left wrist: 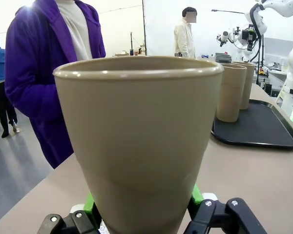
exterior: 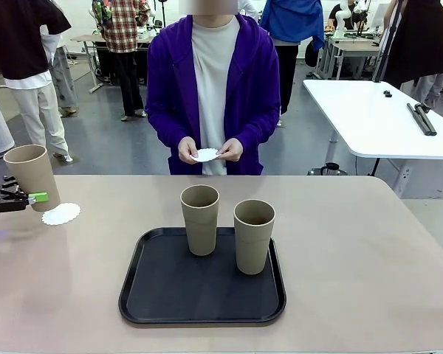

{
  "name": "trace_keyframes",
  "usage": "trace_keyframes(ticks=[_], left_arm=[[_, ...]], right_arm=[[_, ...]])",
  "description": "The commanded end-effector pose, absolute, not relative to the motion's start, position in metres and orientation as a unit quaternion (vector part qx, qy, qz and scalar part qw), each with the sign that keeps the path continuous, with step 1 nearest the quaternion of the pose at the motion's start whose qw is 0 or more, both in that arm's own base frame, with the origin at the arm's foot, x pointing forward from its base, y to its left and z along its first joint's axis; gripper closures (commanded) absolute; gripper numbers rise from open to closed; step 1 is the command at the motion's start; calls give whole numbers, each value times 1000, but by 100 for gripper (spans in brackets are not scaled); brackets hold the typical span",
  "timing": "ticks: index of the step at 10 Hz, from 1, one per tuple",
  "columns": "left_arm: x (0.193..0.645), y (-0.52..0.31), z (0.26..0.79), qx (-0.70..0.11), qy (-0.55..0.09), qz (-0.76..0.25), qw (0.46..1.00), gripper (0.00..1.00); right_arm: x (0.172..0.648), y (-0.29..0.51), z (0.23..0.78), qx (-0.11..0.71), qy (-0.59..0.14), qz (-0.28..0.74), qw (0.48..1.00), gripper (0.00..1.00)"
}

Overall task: Place coasters on the table and set cups on them.
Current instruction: Pick up one Reusable plastic cup and place it on a coaster set by the human.

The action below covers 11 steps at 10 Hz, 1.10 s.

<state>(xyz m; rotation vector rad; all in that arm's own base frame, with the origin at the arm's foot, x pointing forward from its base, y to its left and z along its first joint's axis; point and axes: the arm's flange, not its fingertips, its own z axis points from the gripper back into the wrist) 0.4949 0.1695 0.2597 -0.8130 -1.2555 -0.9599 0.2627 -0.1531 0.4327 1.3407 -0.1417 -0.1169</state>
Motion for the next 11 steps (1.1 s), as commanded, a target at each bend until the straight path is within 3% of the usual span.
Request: trace_keyframes(ticks=[1,11], left_arm=[[495,171,264,-350,-549,-421,632,18],[512,165,226,-383,-536,-435,614,18]], right_arm=[[263,-153,433,625,-68,-50,776,0],[263,-153,433,625,-68,-50,776,0]])
